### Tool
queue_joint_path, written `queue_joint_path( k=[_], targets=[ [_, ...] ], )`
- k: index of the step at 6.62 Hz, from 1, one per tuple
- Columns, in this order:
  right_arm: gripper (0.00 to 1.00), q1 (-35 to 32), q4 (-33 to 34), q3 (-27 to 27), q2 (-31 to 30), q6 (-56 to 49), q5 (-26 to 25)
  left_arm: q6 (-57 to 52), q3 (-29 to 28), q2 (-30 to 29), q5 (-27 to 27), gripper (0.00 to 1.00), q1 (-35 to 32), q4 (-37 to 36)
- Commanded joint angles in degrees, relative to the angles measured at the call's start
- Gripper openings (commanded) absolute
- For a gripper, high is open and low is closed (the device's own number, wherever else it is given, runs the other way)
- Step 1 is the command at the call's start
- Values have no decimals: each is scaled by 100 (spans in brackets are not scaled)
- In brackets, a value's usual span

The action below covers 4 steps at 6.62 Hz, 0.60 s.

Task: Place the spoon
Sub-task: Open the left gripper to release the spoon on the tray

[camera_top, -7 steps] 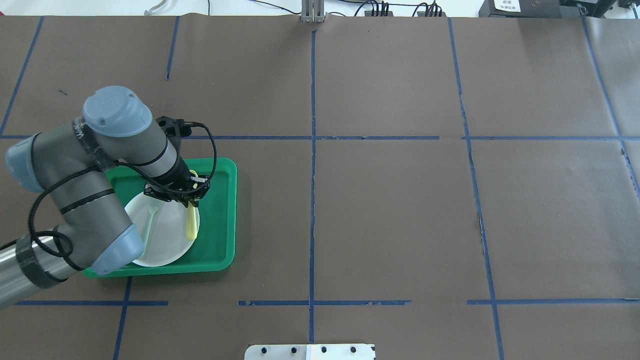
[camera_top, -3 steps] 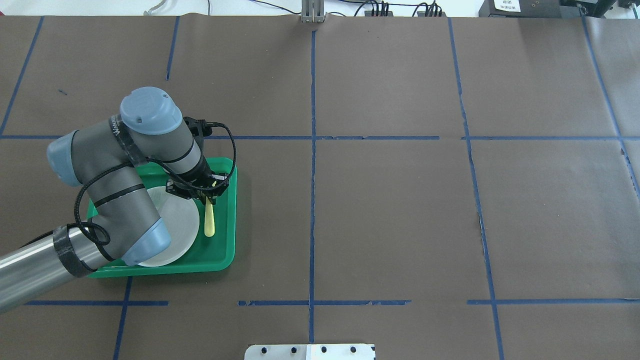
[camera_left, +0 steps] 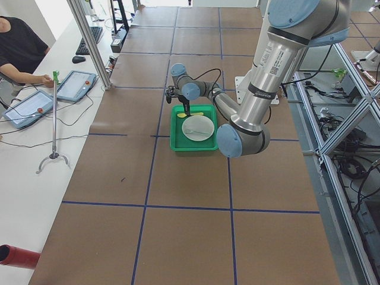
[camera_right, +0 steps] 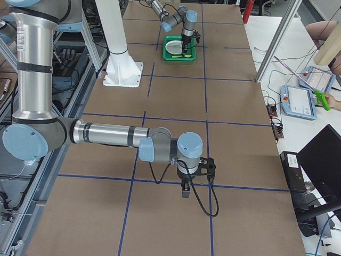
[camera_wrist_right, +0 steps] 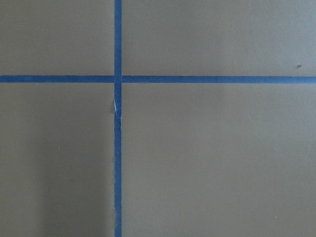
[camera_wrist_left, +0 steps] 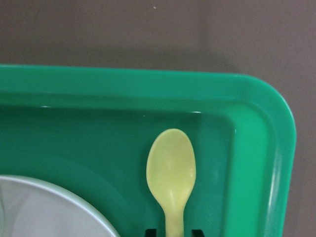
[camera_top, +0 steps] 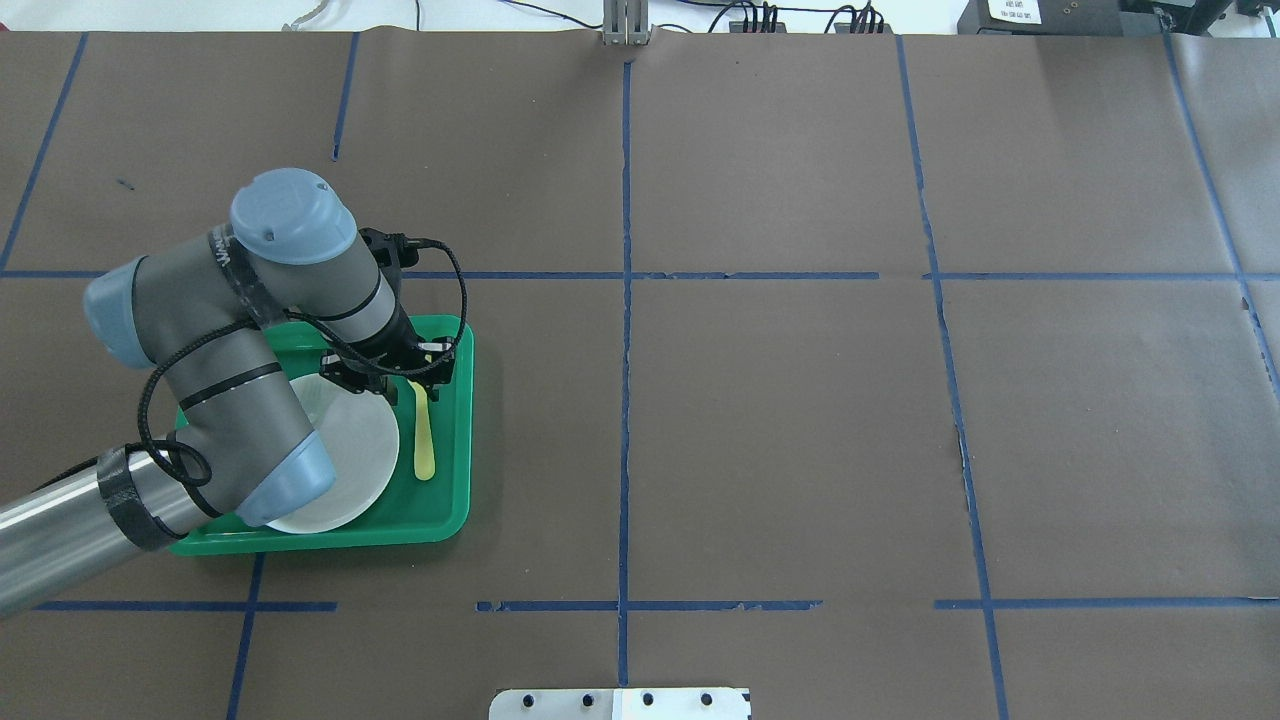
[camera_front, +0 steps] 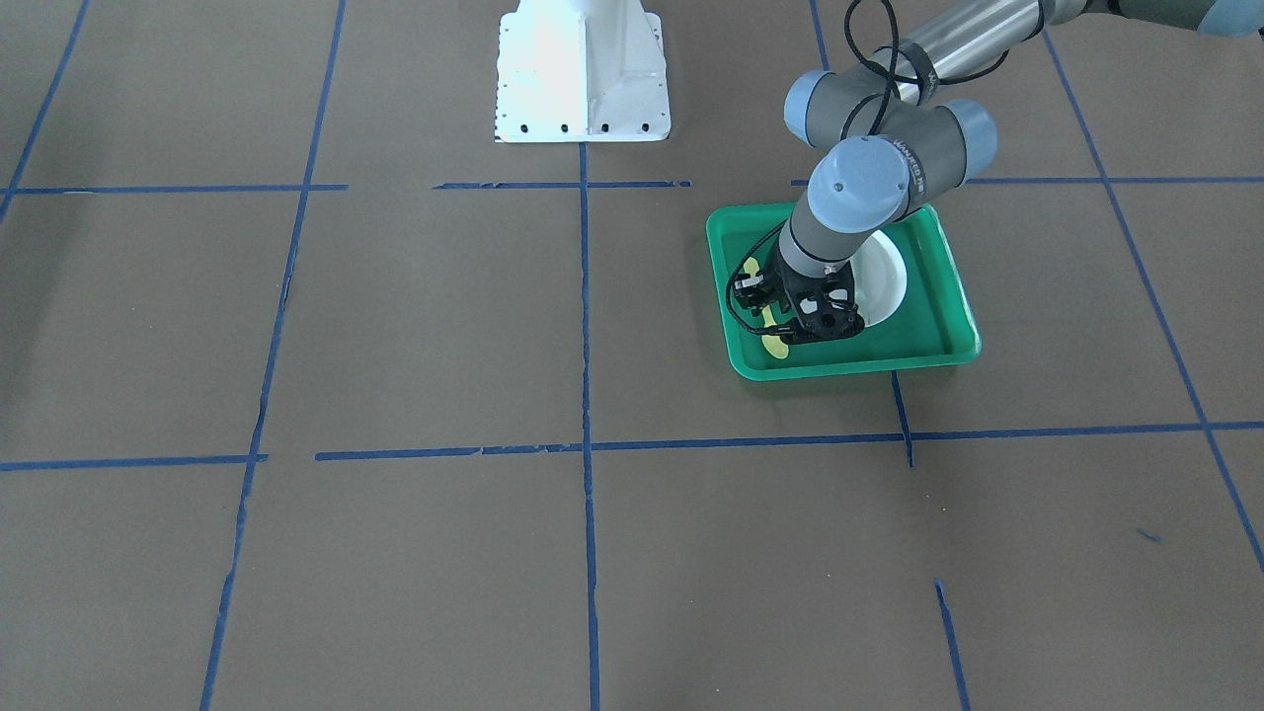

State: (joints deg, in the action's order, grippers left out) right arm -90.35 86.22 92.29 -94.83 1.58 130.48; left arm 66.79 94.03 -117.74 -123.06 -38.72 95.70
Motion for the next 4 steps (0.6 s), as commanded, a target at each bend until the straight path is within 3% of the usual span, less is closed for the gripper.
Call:
queue_joint_path(
  k=[1,2,3,4],
  targets=[
    [100,0,0,0,0,0,-5,-25,350,5,-34,61,-833,-43],
    [100,0,0,9,0,0,4,-156,396,40,-52,61,-1526,-26],
    [100,0,0,0,0,0,4,-984,457,232,-61,61,-2037,-43],
    [100,0,0,0,0,0,-5,-1889,449,634,-426,61,-2469,-43]
  ],
)
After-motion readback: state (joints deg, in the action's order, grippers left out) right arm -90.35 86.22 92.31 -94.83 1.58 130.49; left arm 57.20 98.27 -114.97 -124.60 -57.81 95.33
